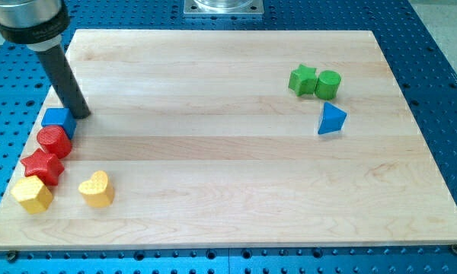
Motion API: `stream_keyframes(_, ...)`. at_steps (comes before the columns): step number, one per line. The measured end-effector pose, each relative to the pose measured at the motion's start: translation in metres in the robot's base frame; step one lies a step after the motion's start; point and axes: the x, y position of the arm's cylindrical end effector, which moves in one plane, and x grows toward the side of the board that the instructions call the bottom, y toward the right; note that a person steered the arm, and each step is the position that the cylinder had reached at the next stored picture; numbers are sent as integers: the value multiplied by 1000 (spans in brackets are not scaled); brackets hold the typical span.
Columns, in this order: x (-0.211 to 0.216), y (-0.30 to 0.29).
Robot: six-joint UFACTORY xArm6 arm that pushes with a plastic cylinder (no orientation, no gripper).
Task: Move the yellow heart to the top of the cube
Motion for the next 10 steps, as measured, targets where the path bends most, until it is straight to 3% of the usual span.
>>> stream_keyframes(1, 2, 26)
stream_keyframes(2, 74, 120)
stream_keyframes(3, 176, 147)
stream_keyframes(4, 188, 59)
stream_keyframes(6, 74, 62)
stream_keyframes(7, 76, 101)
stream_keyframes(9, 16, 34)
stream_keyframes(10, -6, 100)
